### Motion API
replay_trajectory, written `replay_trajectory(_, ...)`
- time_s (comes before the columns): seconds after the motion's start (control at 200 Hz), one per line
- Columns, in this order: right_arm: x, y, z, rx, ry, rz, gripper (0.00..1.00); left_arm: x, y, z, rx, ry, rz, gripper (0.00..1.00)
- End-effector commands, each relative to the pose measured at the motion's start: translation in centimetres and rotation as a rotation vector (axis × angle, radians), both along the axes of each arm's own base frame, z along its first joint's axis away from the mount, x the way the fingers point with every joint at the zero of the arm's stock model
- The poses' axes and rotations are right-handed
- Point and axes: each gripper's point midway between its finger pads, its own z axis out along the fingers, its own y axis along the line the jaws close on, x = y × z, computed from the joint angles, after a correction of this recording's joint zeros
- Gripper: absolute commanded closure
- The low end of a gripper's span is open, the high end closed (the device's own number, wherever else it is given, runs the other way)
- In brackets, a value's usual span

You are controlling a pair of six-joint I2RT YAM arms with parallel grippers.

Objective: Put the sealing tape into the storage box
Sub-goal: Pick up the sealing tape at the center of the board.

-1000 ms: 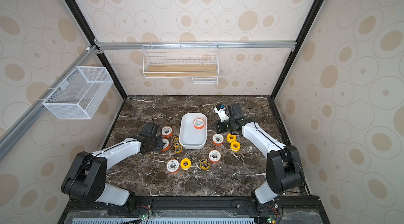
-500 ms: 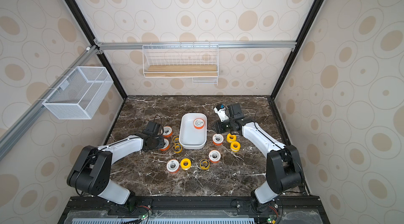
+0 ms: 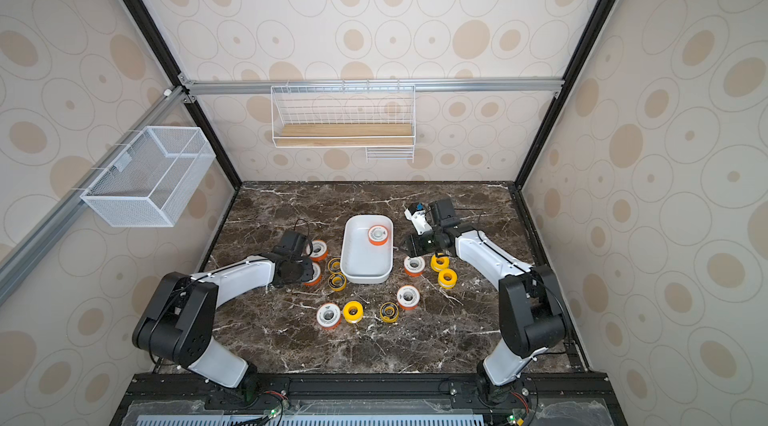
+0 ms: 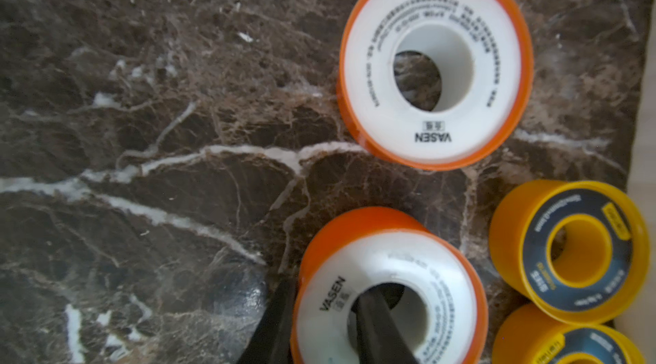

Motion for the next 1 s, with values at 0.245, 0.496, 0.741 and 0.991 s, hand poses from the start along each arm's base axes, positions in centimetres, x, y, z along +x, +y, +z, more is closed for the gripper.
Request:
replay_trajectory(0.245,2.0,1.3,-1.6,0.027,0.08,-0.008,0.54,0.2,0.7,5.7,-0.005,-0.106,0.019,0.76)
replay_trajectory(0.496,3.5,2.4,-2.8,0.035,0.113,0.003,0.55,0.8,-1.7,10.1,-0.109,-0.174,-0.048,0.76)
replay_trajectory(0.741,4.2,3.4,-3.1,0.069,0.134,0.027,0.57,2.1,-5.8,12.4,-0.149,-0.191,-0.159,0.76)
replay_trajectory(0.991,4.9,3.8,-3.4,0.081,0.144,0.02,0.61,3.2,-10.7,11.7,-0.226,-0.132,-0.278,0.76)
